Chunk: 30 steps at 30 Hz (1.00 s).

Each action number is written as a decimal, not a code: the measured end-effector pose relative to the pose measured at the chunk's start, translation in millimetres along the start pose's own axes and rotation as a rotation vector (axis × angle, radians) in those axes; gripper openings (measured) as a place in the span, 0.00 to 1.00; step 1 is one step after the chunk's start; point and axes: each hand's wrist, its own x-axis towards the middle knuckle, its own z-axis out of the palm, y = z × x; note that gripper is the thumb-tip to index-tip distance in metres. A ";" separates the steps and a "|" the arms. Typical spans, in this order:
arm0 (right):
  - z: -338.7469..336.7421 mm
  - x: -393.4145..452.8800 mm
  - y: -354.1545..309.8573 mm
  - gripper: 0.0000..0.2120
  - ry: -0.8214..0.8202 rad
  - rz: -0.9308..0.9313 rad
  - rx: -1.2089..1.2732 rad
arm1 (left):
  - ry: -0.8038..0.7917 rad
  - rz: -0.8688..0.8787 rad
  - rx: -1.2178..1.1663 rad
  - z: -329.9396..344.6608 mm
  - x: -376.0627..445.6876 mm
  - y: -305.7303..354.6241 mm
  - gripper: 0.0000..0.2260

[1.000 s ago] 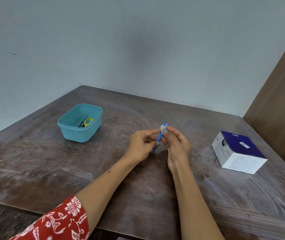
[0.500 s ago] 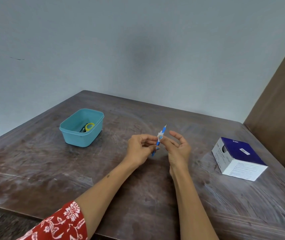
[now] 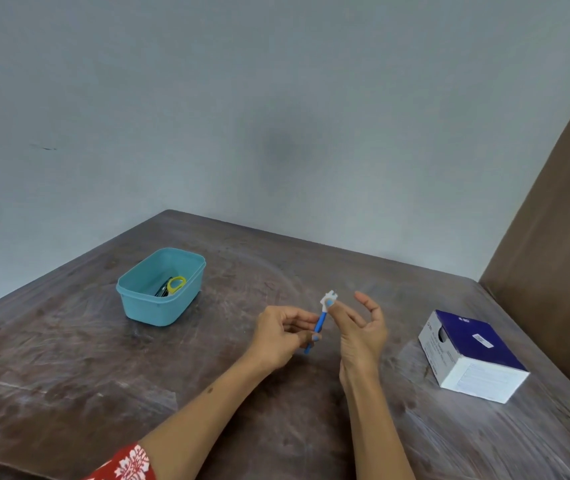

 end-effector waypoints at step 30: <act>-3.6 -3.1 -5.4 0.21 -0.009 -0.057 -0.008 | -0.055 -0.006 0.038 -5.0 -0.1 -0.1 0.13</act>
